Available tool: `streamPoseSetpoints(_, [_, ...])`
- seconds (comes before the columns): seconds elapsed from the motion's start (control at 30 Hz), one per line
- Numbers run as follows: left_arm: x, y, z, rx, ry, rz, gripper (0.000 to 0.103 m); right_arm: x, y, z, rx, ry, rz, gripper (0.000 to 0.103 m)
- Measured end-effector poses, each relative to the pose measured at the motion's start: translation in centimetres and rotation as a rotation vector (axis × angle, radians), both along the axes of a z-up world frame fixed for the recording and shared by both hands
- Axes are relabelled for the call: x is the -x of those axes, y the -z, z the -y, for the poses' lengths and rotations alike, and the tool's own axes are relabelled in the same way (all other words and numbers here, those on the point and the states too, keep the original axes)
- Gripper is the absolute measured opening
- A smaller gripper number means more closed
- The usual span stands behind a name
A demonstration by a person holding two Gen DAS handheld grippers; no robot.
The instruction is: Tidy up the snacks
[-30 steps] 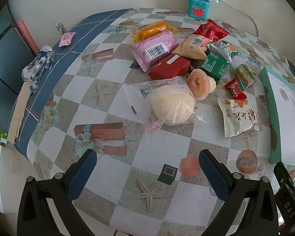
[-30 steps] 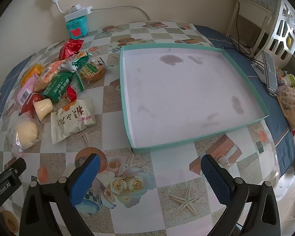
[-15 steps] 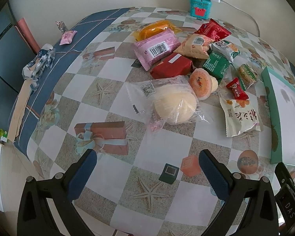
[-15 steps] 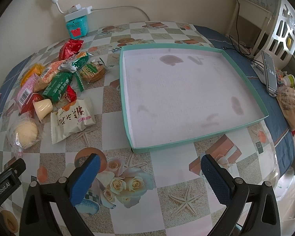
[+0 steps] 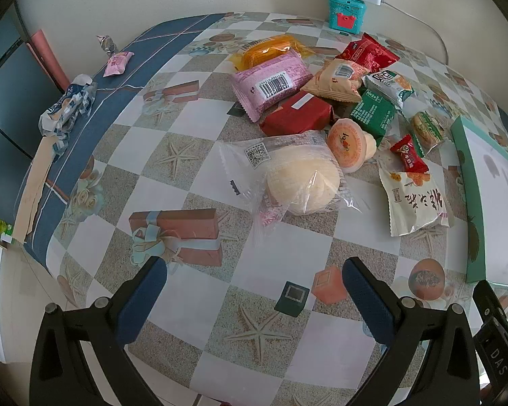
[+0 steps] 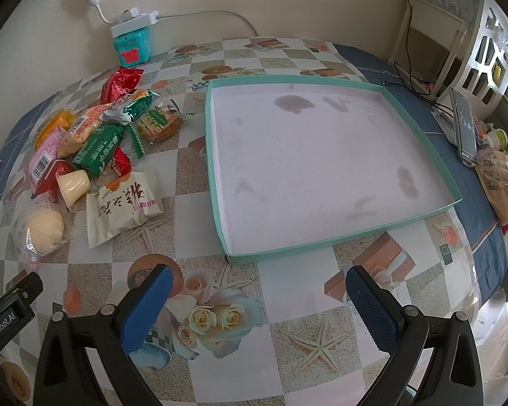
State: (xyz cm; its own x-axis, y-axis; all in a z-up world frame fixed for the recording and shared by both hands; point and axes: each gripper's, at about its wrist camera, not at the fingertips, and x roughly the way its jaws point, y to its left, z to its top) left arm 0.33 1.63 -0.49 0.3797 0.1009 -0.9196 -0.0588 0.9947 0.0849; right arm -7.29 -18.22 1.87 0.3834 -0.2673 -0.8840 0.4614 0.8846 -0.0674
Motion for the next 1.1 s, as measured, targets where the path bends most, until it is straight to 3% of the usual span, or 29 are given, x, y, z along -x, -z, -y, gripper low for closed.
streamPoseSetpoints(0.2, [0.0,-0.1,-0.2,0.01,-0.003,0.004,0.103,-0.1,-0.1,-0.1,-0.001,-0.004,0.005,0.103])
streamPoseSetpoints(0.4, [-0.7,-0.7,-1.9,0.091,-0.038,0.043,0.103,-1.2,-1.5,-1.7,-0.016,-0.116,0.104,0.103])
streamPoseSetpoints(0.53, [-1.7,-1.0,-3.1,0.136,-0.062,0.065,0.103,-2.8,-1.1,-2.5,-0.071,-0.183,0.123,0.103])
streamPoseSetpoints(0.67, [-3.1,-1.1,-4.3,0.187,-0.093,0.088,0.103,-4.1,-1.2,-3.8,-0.041,-0.248,0.144,0.103])
streamPoseSetpoints(0.8, [-4.6,-0.5,-4.3,0.225,-0.08,0.061,0.103,-6.0,-0.4,-5.0,-0.058,-0.301,0.136,0.103])
streamPoseSetpoints(1.1, [-7.0,1.1,-1.8,0.231,0.017,-0.017,0.103,-8.7,1.7,-6.4,-0.084,-0.393,0.1,0.103])
